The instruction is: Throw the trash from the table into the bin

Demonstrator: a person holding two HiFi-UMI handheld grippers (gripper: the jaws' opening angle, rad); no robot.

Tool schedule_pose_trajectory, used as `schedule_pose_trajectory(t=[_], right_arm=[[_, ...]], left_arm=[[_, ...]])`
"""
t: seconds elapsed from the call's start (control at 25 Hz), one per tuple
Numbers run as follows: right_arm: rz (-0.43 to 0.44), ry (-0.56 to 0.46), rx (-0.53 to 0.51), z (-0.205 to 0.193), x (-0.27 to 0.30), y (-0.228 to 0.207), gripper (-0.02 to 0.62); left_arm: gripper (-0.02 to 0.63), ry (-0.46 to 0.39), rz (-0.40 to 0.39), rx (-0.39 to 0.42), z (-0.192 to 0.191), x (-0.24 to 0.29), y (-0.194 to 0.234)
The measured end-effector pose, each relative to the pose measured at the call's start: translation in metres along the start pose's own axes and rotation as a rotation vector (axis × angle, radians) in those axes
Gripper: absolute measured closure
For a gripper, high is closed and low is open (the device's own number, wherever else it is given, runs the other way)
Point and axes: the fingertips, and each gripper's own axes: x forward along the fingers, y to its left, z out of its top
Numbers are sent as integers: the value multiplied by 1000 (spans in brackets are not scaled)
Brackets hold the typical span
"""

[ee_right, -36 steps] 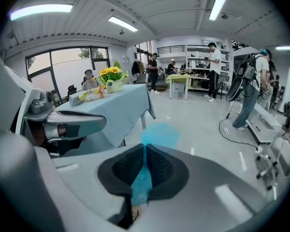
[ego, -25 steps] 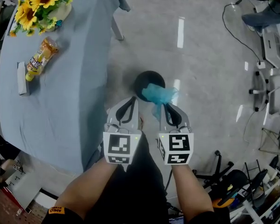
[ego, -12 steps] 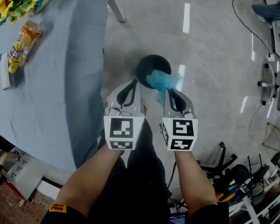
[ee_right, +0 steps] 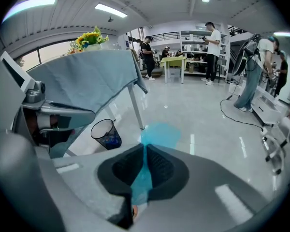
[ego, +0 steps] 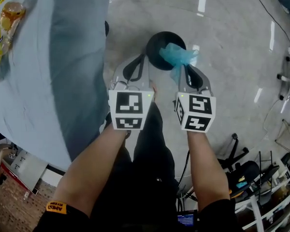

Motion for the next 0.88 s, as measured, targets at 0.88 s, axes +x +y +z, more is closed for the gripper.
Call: schedule_pose_trajectory(t=[0.88], right_arm=[[-11, 63, 40, -59, 103, -7, 577]], left_arm=[[597, 123, 6, 32, -75, 96, 32]])
